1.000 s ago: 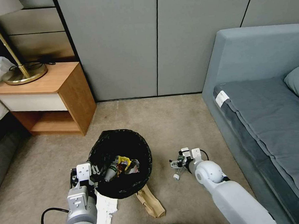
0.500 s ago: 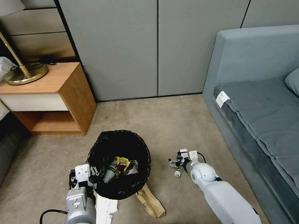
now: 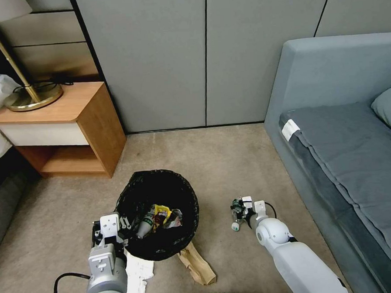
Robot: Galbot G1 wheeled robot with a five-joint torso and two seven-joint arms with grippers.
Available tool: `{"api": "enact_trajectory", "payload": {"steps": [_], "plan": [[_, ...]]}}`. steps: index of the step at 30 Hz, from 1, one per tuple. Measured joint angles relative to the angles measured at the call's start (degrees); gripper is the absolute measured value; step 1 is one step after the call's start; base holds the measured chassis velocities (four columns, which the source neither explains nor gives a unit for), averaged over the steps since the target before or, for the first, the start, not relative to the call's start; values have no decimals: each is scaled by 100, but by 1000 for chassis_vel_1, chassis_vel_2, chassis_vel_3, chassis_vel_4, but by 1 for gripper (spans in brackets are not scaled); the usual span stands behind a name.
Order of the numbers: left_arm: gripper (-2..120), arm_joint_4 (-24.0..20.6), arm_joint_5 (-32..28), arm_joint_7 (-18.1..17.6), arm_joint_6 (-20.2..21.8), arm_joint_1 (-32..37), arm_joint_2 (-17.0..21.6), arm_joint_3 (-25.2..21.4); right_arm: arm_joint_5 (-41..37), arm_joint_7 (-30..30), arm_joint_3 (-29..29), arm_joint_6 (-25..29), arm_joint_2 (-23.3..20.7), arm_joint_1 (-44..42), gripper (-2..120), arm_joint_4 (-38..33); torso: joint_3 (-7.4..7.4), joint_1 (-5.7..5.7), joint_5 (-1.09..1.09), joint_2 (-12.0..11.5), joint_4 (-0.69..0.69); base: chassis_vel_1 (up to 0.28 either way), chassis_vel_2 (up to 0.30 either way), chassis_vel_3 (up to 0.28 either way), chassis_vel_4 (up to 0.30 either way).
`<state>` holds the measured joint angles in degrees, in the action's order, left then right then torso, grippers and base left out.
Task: Pick up the trash bin, then pick up the garbage from the floor and place it into the trash bin.
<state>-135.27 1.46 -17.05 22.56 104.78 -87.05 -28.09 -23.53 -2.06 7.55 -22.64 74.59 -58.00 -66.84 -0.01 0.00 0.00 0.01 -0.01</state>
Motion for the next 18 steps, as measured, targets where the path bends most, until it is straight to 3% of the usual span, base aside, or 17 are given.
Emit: {"api": "enact_trajectory", "payload": {"steps": [11, 18], "plan": [[0, 0, 23, 0, 3, -24, -1, 50, 117, 51, 63, 198, -131, -98, 14, -61, 1, 0, 2, 0, 2, 0, 0, 0, 0], [0, 0, 23, 0, 4, -25, 1, 58, 229, 57, 69, 410, -180, -137, 10, -64, 1, 0, 2, -1, 3, 0, 0, 0, 0]]}}
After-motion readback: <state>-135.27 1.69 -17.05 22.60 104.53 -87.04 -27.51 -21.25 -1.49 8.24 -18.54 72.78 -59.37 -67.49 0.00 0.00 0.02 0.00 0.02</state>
